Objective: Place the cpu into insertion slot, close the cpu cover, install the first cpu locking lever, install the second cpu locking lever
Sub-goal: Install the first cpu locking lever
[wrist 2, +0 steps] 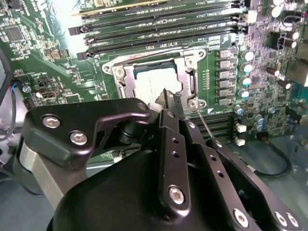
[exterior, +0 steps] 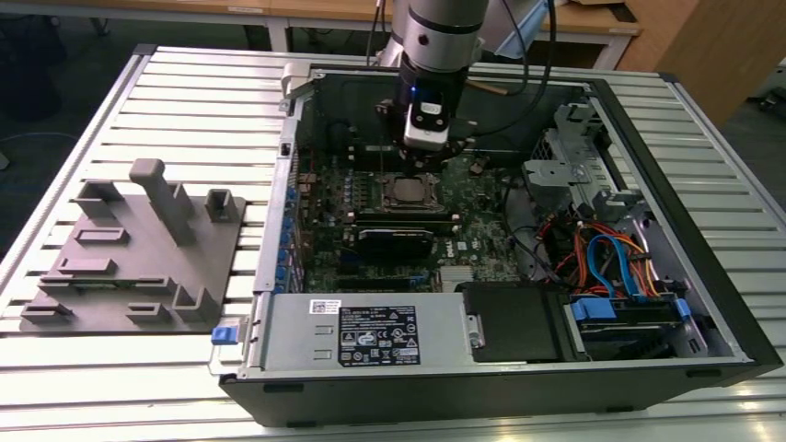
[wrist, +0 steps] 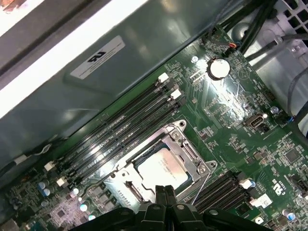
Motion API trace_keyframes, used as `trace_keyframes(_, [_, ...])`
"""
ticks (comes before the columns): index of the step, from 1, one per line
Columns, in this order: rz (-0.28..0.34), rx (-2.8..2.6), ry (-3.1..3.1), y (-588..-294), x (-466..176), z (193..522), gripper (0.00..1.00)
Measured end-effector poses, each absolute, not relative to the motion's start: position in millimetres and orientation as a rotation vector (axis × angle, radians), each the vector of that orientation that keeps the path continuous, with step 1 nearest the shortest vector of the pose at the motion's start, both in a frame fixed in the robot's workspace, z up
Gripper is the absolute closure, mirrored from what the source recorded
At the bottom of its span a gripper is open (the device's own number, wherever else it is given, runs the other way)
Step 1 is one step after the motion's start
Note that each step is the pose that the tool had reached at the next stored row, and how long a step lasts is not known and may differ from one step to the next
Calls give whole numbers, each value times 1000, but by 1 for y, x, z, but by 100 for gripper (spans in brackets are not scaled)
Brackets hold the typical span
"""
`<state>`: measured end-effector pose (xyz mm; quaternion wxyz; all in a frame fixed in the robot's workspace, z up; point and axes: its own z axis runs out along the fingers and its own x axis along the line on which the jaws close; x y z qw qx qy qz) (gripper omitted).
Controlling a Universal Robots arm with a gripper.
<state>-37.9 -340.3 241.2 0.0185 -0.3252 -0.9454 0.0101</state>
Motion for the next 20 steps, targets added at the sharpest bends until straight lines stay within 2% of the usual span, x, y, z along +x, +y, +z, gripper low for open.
trace_keyframes(20, [13,-676,-3058,-341,-39,240,90])
